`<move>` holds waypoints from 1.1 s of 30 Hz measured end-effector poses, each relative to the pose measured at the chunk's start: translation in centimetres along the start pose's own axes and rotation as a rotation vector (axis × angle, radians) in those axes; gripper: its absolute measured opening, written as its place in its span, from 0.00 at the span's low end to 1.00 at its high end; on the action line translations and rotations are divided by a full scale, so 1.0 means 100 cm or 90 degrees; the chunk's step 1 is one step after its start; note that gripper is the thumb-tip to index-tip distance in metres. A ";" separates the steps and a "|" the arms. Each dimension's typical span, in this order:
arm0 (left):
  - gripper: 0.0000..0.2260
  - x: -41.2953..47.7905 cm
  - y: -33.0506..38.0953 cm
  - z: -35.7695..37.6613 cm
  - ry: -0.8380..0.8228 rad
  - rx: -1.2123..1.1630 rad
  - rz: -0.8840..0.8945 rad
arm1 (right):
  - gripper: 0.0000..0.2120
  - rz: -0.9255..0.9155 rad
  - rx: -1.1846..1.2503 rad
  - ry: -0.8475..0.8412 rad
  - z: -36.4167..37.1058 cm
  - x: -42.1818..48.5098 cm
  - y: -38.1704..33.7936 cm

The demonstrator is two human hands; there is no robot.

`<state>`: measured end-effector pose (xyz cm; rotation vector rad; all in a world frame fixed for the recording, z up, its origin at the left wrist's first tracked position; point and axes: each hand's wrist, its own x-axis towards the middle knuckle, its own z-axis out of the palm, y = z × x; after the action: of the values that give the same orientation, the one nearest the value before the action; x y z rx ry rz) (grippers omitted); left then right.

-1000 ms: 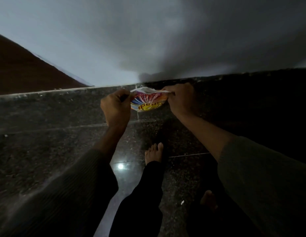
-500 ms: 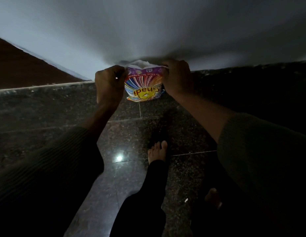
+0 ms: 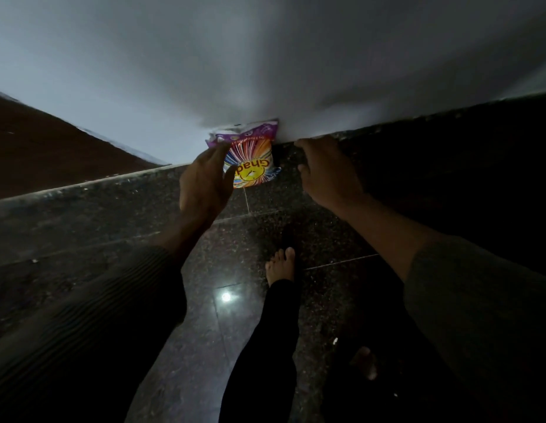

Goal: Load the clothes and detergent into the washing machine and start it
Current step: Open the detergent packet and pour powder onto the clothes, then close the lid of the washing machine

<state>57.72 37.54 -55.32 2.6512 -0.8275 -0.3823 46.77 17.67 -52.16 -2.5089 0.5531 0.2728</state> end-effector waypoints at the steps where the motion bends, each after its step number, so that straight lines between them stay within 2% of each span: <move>1: 0.21 -0.006 0.007 -0.004 0.001 0.008 0.009 | 0.24 -0.016 -0.003 0.015 -0.003 -0.010 -0.002; 9: 0.25 -0.080 0.081 -0.018 0.027 0.093 0.107 | 0.34 -0.022 -0.139 -0.004 -0.029 -0.109 -0.002; 18: 0.30 -0.181 0.198 -0.052 0.029 0.097 0.145 | 0.40 0.093 -0.196 0.041 -0.099 -0.266 0.022; 25: 0.32 -0.256 0.308 -0.138 0.013 0.066 0.176 | 0.41 0.153 -0.205 0.132 -0.190 -0.387 -0.002; 33: 0.31 -0.317 0.423 -0.240 0.072 0.064 0.301 | 0.41 0.173 -0.239 0.335 -0.308 -0.486 -0.038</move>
<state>19.88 29.13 -12.12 2.4269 -1.4170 -0.0685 7.29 19.43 -10.08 -2.8729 1.1483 -0.2194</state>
